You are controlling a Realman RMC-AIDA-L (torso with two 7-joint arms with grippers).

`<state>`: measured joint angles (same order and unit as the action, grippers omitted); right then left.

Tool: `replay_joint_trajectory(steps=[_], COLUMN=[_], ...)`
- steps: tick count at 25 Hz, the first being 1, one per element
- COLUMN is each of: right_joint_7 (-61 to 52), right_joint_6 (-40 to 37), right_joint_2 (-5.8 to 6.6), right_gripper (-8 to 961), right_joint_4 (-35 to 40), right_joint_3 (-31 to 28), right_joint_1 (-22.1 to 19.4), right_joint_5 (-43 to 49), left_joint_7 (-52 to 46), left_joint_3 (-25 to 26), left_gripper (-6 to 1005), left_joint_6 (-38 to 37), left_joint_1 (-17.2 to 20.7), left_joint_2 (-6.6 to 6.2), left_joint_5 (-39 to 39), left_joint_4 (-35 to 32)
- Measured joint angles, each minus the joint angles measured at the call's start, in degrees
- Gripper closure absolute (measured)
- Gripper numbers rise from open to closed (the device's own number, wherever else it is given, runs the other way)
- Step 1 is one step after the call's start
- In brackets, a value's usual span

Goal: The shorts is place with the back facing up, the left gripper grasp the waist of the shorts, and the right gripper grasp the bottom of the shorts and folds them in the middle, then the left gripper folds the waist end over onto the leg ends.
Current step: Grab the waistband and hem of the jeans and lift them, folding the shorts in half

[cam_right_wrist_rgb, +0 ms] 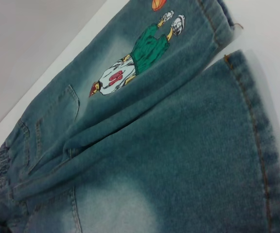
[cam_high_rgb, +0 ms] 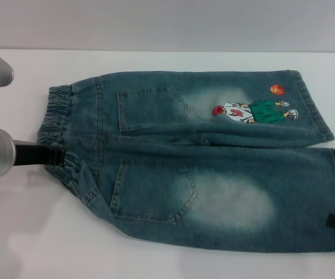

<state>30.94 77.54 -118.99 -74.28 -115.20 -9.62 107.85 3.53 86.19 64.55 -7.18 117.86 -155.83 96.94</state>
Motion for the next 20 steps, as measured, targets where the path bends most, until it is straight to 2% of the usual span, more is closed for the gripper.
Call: replay_joint_trajectory(steps=[20], right_joint_7=[-0.98], right_joint_6=[-0.67], right_joint_2=[-0.01], right_gripper=[360], right_joint_4=[-0.09], right_joint_3=[0.43], right_joint_1=[-1.1], right_joint_5=[0.22], left_joint_7=[0.21], left_joint_3=[-0.14], left_gripper=[966], left_joint_6=[0.24], left_joint_1=[0.06], left_joint_2=[0.0], left_joint_5=[0.0], left_joint_4=[0.01])
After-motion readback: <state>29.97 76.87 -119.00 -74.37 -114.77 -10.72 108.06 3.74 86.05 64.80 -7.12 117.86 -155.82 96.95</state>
